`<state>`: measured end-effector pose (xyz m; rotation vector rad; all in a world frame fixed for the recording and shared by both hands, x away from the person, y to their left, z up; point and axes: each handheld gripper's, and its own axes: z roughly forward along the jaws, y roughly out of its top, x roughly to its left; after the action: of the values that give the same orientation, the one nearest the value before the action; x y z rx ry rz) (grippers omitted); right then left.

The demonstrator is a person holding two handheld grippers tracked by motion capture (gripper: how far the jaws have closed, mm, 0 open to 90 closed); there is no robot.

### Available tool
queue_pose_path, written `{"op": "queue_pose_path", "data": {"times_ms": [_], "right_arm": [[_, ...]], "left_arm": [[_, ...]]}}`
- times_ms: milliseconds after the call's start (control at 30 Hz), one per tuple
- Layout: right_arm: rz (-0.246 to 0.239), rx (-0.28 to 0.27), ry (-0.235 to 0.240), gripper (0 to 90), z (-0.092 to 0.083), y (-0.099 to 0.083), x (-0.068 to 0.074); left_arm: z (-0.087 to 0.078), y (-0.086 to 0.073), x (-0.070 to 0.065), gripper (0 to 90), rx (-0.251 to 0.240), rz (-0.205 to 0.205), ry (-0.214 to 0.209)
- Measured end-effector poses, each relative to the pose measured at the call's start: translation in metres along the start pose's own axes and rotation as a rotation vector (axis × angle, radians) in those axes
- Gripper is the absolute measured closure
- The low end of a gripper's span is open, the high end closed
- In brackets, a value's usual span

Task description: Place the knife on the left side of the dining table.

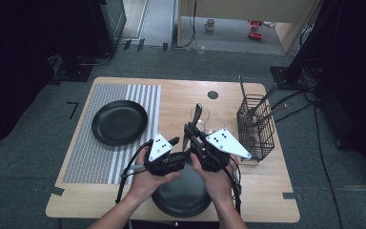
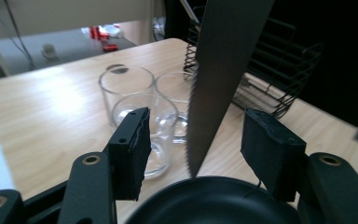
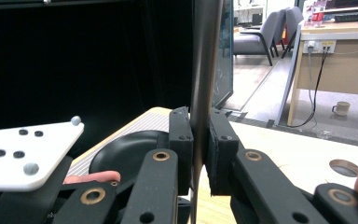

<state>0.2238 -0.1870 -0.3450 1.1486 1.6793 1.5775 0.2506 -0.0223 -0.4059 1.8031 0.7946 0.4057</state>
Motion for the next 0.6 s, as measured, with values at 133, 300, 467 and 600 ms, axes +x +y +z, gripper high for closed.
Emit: {"op": "queue_pose_path", "data": {"times_ms": [133, 300, 467, 600], "right_arm": [[-0.002, 0.005, 0.003, 83.4, 0.0017, -0.0016, 0.0028], [-0.008, 0.006, 0.006, 83.4, 0.0028, -0.0027, 0.0063], [-0.009, 0.001, 0.001, 83.4, 0.0027, -0.0026, 0.0076], [-0.007, -0.001, -0.003, 83.4, 0.0024, -0.0027, 0.0087]], "left_arm": [[-0.0003, 0.0031, -0.0035, 46.6, -0.020, 0.011, 0.028], [0.0005, 0.0024, -0.0027, 58.4, -0.026, 0.016, 0.029], [-0.0004, 0.0001, -0.0026, 68.8, -0.034, 0.029, 0.040], [-0.0006, -0.0003, 0.0003, 73.2, -0.028, 0.013, 0.023]]}}
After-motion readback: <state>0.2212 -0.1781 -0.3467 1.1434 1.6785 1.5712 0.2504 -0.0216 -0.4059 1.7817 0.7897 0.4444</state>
